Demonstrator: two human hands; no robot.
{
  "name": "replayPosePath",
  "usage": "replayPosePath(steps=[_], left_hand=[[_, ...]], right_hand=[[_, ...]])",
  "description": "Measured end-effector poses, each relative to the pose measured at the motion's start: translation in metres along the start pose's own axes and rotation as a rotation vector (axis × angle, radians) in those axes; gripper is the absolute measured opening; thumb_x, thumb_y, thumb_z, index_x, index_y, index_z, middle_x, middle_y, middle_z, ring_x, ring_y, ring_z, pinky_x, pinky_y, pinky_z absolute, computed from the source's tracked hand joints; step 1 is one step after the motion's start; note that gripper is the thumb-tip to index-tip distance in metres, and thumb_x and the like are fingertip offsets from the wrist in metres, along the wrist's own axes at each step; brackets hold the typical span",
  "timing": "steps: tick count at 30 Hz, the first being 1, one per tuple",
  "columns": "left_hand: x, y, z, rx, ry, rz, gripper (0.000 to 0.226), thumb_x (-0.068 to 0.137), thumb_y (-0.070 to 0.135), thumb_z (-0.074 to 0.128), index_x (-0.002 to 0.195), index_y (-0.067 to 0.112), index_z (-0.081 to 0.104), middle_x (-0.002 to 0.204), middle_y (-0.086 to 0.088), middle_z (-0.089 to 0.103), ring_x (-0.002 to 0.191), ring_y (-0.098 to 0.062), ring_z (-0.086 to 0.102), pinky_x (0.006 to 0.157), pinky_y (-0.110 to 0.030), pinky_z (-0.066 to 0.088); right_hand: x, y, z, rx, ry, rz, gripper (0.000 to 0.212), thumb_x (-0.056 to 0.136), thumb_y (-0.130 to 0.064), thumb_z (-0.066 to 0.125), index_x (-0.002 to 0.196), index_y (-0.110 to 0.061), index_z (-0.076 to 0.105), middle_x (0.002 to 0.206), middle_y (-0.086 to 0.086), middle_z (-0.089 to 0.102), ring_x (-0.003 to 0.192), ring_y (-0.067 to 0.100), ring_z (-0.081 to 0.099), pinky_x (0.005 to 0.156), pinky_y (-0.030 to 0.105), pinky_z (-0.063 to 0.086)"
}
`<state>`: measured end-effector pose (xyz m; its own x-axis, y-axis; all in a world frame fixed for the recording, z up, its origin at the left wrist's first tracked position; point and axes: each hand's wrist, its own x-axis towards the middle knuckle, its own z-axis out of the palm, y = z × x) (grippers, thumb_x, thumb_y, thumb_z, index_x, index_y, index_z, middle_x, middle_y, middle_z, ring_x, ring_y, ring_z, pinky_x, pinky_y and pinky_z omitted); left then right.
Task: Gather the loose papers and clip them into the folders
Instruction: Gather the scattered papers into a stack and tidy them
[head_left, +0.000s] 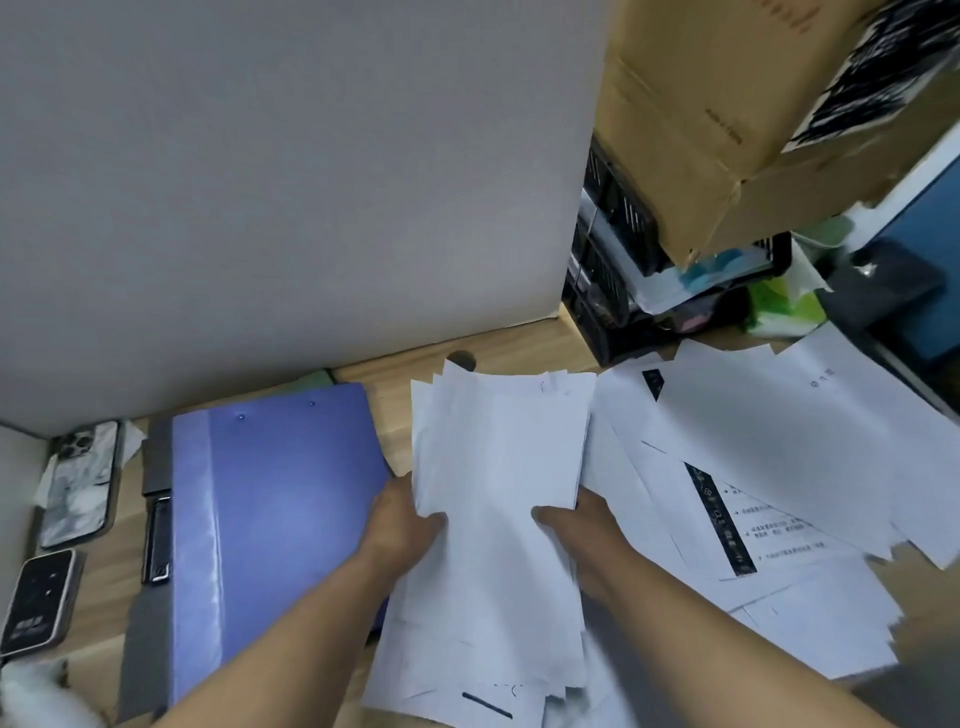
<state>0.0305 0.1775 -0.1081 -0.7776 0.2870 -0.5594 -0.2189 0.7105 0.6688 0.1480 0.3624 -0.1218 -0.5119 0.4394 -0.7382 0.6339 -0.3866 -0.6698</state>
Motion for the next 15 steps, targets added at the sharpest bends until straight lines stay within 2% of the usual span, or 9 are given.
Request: replayPosePath(steps=[3,6,8,11,13,15], left_hand=[[-0.003,-0.004,-0.002,-0.162,0.024,-0.031,0.049,0.091,0.015,0.074,0.134,0.025,0.053,0.128,0.003,0.062,0.116,-0.023,0.061,0.106,-0.041,0.051],[-0.009,0.004,-0.010,-0.401,0.007,-0.026,0.069,0.082,0.022,0.084,0.140,0.028,0.046,0.131,0.008,0.065,0.121,-0.020,0.063,0.108,-0.046,0.050],[-0.010,0.014,-0.018,-0.519,-0.017,0.004,0.075,0.075,0.025,0.090,0.137,0.027,0.048,0.129,0.008,0.069,0.119,-0.020,0.066,0.107,-0.047,0.051],[-0.015,0.035,-0.031,-0.629,-0.102,0.103,0.079,0.070,0.030,0.094,0.137,0.028,0.052,0.130,0.006,0.072,0.119,-0.024,0.069,0.105,-0.054,0.052],[-0.024,0.053,-0.040,-0.700,-0.177,0.203,0.068,0.080,0.021,0.087,0.139,0.025,0.054,0.132,0.001,0.071,0.120,-0.027,0.069,0.103,-0.052,0.054],[-0.036,0.073,-0.049,-0.743,-0.196,0.291,0.053,0.088,0.008,0.077,0.137,0.014,0.059,0.129,-0.006,0.073,0.118,-0.028,0.071,0.093,-0.041,0.059]], right_hand=[[-0.013,-0.014,-0.010,-0.061,-0.019,-0.112,0.017,0.083,-0.005,0.064,0.097,-0.011,0.073,0.102,0.017,0.075,0.089,0.028,0.076,0.081,0.033,0.055],[-0.031,-0.042,-0.026,-0.095,-0.084,-0.226,0.022,0.089,-0.012,0.068,0.104,-0.027,0.074,0.100,-0.005,0.080,0.095,0.018,0.076,0.093,0.042,0.058],[-0.044,-0.059,-0.035,-0.116,-0.137,-0.309,0.023,0.092,-0.012,0.069,0.111,-0.023,0.073,0.105,-0.003,0.079,0.098,0.019,0.076,0.097,0.046,0.057],[-0.068,-0.084,-0.046,-0.110,-0.162,-0.430,0.023,0.095,-0.008,0.067,0.116,-0.017,0.071,0.110,-0.002,0.078,0.103,0.018,0.075,0.097,0.039,0.056],[-0.088,-0.099,-0.051,-0.093,-0.154,-0.525,0.025,0.095,-0.005,0.066,0.119,-0.015,0.069,0.112,-0.004,0.078,0.106,0.014,0.073,0.095,0.032,0.056],[-0.105,-0.109,-0.057,-0.042,-0.124,-0.593,0.025,0.095,-0.003,0.066,0.117,-0.015,0.070,0.111,-0.006,0.078,0.104,0.012,0.074,0.091,0.026,0.058]])
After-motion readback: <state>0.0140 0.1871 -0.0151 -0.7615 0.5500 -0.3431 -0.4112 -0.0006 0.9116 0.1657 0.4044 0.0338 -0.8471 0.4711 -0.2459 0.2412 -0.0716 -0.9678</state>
